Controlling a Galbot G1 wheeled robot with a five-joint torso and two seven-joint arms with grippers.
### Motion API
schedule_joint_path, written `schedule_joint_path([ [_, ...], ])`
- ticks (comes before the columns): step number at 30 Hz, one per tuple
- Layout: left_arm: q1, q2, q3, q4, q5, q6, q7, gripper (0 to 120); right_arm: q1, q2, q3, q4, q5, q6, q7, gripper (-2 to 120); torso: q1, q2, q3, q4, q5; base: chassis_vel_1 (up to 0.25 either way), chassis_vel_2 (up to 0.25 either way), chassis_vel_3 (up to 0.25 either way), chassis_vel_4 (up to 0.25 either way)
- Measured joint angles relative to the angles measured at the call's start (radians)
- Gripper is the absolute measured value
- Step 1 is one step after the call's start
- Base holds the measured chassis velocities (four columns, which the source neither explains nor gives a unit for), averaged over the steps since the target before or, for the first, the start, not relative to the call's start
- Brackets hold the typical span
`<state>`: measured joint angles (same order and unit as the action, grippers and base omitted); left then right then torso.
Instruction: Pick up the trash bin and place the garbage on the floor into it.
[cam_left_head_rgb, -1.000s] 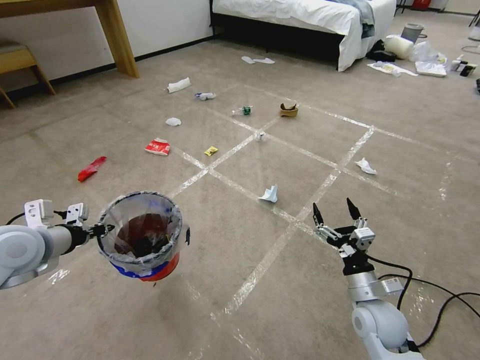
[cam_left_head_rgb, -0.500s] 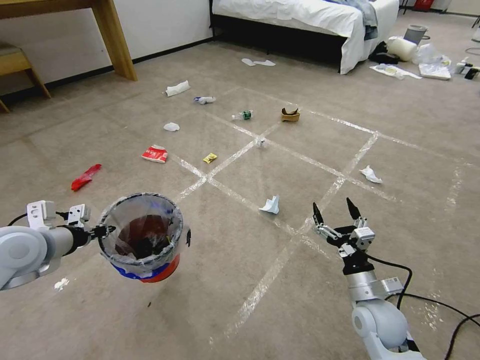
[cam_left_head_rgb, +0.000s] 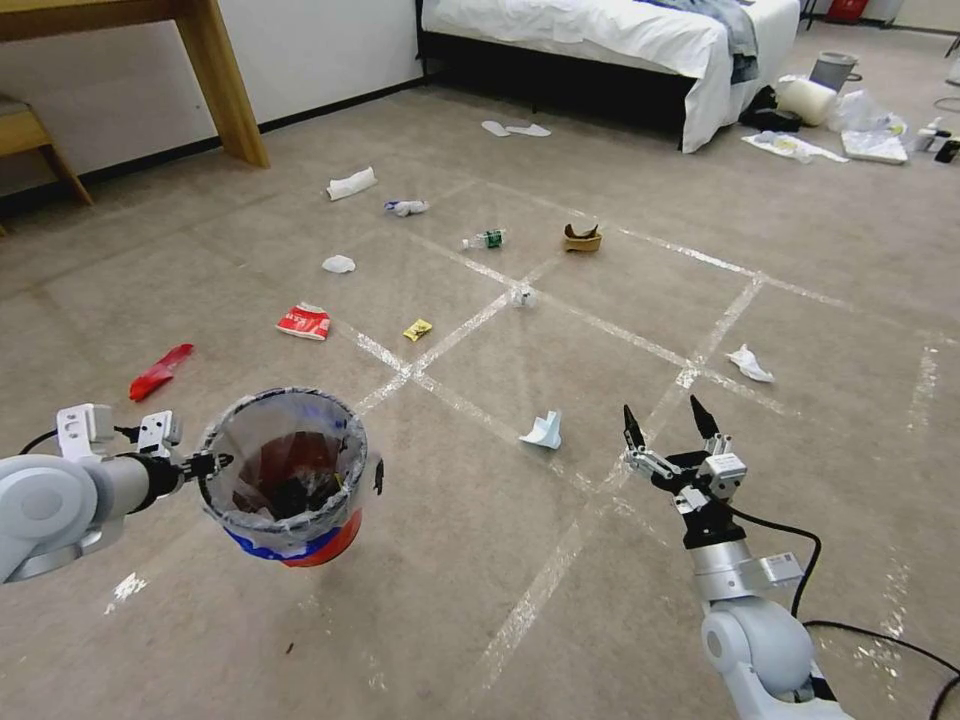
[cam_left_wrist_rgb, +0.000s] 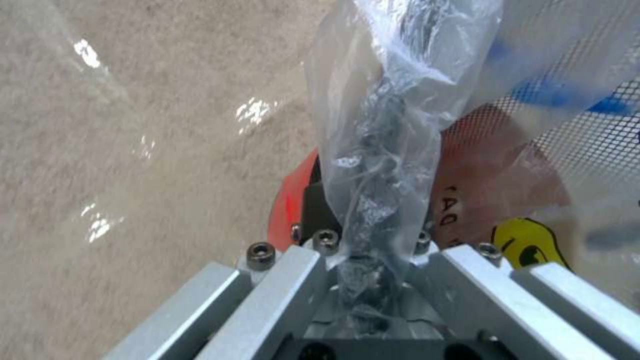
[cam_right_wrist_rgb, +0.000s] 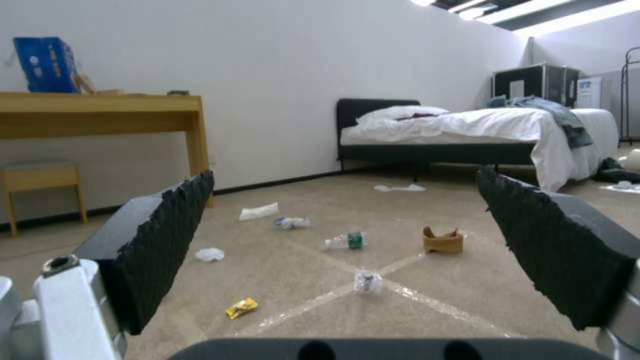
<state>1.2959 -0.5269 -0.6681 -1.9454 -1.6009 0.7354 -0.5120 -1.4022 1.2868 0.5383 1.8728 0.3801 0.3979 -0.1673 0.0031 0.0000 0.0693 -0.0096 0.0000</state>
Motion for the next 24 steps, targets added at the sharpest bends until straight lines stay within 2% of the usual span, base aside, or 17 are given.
schedule_joint_path([
  [24,-0.001,0.002,0.007,-0.002,0.008,-0.004,-0.002,0,0.003,0.006,-0.01,-0.012,0.001,0.006,0.002,100,0.0,0.0,0.0,-0.0002,-0.0002,-0.115,0.117,0.113,-0.117],
])
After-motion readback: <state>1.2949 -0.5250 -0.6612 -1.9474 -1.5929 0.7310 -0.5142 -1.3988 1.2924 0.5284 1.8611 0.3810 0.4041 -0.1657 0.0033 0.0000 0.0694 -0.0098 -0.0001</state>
